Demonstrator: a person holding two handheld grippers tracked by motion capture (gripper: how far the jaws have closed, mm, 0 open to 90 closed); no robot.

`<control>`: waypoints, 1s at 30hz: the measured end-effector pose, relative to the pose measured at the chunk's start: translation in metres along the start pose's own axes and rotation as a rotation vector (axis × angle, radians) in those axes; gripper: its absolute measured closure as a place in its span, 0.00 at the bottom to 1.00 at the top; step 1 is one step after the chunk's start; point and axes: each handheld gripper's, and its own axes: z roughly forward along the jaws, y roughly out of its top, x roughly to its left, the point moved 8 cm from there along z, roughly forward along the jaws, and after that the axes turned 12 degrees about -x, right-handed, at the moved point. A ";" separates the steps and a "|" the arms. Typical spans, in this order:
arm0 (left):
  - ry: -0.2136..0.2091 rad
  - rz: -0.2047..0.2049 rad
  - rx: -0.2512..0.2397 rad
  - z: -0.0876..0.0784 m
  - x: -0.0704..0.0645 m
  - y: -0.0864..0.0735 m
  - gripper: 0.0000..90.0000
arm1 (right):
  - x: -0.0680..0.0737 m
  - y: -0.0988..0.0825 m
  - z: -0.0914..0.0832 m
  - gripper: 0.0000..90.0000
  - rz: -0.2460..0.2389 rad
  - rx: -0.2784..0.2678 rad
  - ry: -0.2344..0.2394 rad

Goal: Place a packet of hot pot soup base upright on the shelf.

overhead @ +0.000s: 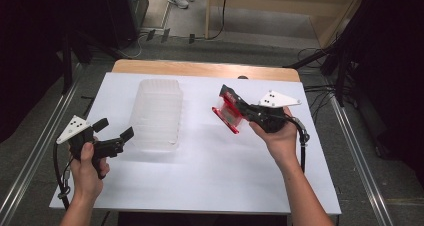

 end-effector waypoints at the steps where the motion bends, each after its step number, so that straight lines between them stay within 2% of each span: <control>1: 0.008 0.005 0.003 0.000 0.002 -0.001 0.00 | 0.000 0.001 0.001 1.00 -0.002 0.003 0.005; 3: -0.001 -0.009 0.006 0.000 0.005 -0.003 0.00 | 0.000 0.004 0.008 1.00 0.010 0.009 0.009; 10: 0.024 -0.027 -0.002 -0.004 0.019 -0.003 0.00 | 0.000 0.010 0.021 1.00 0.008 0.004 0.027; 14: 0.029 -0.038 -0.007 -0.005 0.026 -0.004 0.00 | 0.003 0.014 0.031 1.00 -0.015 0.010 0.048; 22: 0.040 -0.045 0.005 -0.005 0.032 -0.008 0.00 | 0.012 0.022 0.049 1.00 -0.054 0.004 0.097; 30: 0.035 -0.056 -0.002 -0.007 0.034 -0.006 0.00 | 0.019 0.031 0.064 1.00 -0.058 -0.018 0.145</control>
